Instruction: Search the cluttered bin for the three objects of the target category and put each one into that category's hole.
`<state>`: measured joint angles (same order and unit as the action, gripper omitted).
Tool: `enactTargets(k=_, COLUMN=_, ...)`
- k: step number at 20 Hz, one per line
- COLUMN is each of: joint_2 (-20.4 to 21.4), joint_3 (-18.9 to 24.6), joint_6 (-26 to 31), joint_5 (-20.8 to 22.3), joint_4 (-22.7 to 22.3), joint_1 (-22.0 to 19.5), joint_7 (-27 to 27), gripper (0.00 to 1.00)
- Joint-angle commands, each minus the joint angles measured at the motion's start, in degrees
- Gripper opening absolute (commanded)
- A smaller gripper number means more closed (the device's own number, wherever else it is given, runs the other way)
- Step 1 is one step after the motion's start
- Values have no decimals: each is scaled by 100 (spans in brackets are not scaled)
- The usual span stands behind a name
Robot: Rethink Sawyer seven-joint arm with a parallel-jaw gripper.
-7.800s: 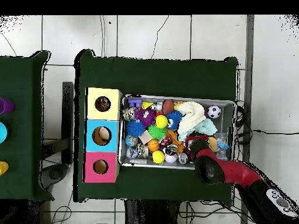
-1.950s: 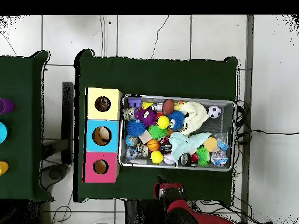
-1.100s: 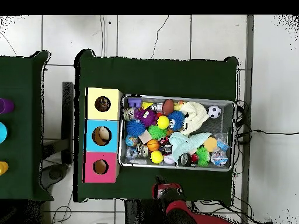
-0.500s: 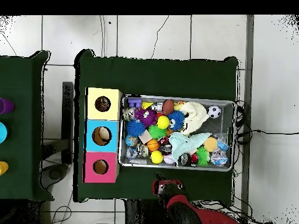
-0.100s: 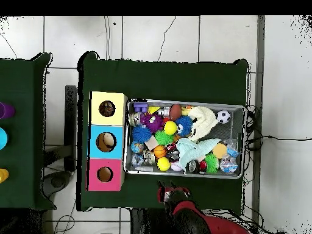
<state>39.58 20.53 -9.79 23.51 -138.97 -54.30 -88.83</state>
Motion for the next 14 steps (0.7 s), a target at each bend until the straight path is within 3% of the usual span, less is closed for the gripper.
enactTargets(k=1, joint_2=-21, joint_3=381, joint_6=1074, joint_5=-480, joint_4=1037, joint_1=164, joint_7=-639, gripper=100)
enactTargets(k=6, joint_2=148, joint_3=186, joint_6=849, joint_5=-353, joint_4=829, joint_1=283, joint_7=-733, gripper=100)
enactTargets(k=14, joint_2=252, joint_3=396, joint_6=1334, joint_5=-495, joint_4=1087, joint_1=69, joint_7=-594, gripper=100)
